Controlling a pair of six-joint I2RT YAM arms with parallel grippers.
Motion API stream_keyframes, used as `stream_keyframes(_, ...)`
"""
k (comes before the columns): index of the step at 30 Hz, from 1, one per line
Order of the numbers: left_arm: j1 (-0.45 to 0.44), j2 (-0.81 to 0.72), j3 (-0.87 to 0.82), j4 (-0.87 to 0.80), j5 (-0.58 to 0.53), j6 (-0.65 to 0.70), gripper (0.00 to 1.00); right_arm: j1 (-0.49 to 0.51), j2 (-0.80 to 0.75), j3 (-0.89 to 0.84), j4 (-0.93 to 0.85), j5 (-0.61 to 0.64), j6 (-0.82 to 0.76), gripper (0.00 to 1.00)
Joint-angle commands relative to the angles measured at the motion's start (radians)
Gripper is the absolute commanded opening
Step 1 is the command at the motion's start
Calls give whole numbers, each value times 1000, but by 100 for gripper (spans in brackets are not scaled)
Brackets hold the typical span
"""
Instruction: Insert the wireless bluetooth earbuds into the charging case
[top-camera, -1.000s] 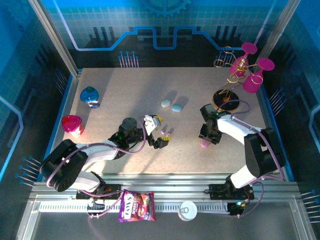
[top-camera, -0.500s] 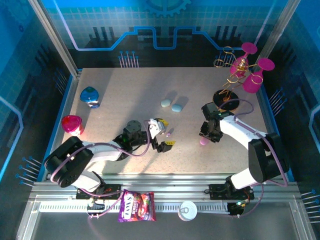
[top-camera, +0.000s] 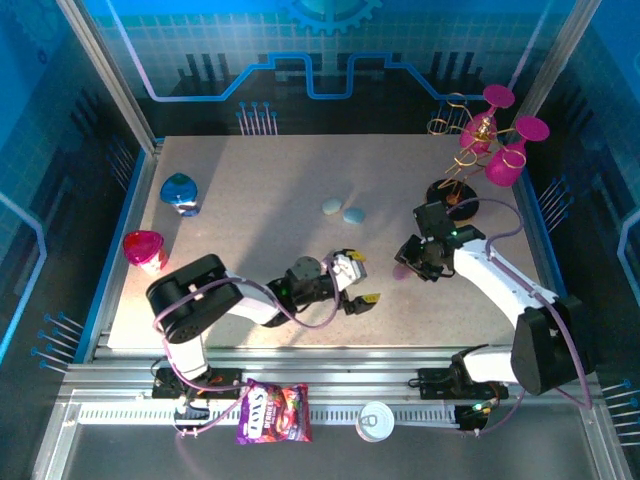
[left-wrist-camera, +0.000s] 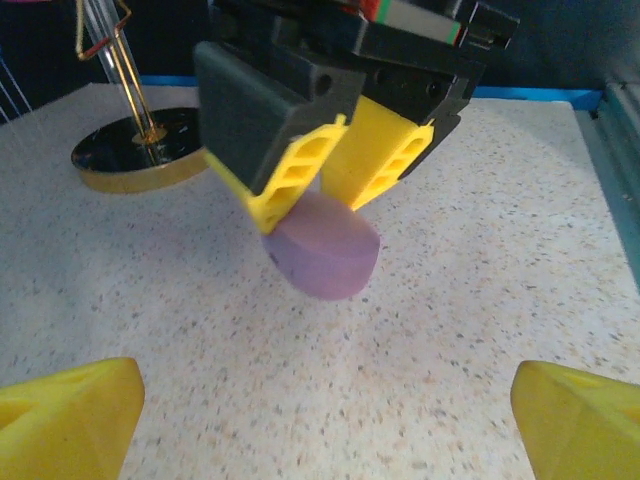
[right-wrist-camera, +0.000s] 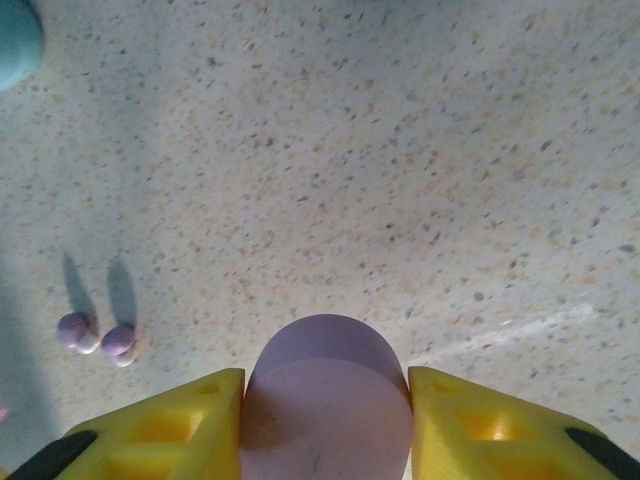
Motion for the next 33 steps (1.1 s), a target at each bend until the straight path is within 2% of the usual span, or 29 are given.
stream_keyframes(1, -33, 57, 54, 79, -125, 104, 89, -12, -41, -28, 12, -74, 62, 40)
stream_keyframes(5, -59, 124, 77, 143, -197, 168, 76, -12, -79, -51, 29, -87, 99, 39)
stream_keyframes(14, -82, 214, 133, 183, -227, 208, 68, -13, -118, -77, 68, -141, 150, 39)
stream_keyframes(18, -95, 237, 150, 225, -271, 228, 61, -13, -124, -90, 89, -163, 172, 40)
stream_keyframes(25, -99, 243, 163, 228, -272, 228, 55, -12, -129, -108, 116, -177, 193, 40)
stream_keyframes(33, -103, 252, 173, 222, -261, 223, 40, -12, -129, -119, 128, -187, 201, 40)
